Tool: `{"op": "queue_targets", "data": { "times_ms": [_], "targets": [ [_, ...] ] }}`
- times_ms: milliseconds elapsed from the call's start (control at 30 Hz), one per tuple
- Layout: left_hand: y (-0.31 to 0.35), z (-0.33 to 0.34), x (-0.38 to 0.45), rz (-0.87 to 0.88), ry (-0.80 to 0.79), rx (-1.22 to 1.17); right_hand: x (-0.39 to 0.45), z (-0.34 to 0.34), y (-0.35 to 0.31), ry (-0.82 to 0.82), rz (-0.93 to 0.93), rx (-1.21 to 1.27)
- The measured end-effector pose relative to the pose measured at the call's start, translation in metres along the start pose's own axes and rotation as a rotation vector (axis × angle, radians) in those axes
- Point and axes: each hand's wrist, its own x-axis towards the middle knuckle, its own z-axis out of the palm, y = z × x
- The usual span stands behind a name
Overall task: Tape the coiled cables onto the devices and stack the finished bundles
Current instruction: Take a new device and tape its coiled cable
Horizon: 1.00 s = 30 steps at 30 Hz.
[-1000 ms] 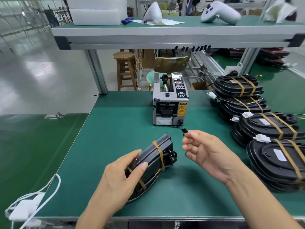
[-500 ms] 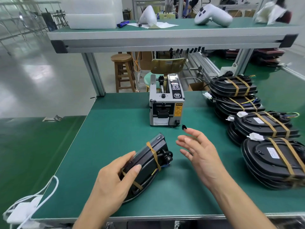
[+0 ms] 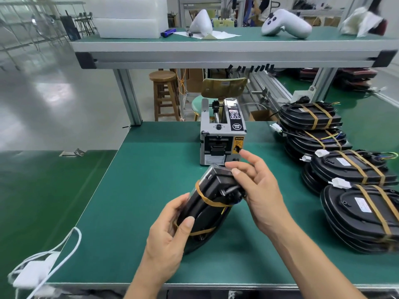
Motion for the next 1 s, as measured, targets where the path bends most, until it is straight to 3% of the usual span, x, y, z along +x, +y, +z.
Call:
{"op": "queue_targets", "data": {
  "times_ms": [367,600,1000],
  "targets": [
    [-0.014,-0.007,-0.013,0.031,-0.059,-0.04,-0.02,0.009,-0.004,-0.065,-0.165,-0.233],
    [0.057,0.016,0.014,0.233,0.294,-0.072,-0.036,0.02,-0.009,-0.063,-0.211,-0.258],
    [0.075,0.046,0.03,0.139,0.462,0.085,-0.052,0.028,-0.027,-0.133,-0.196,-0.257]
  ]
}}
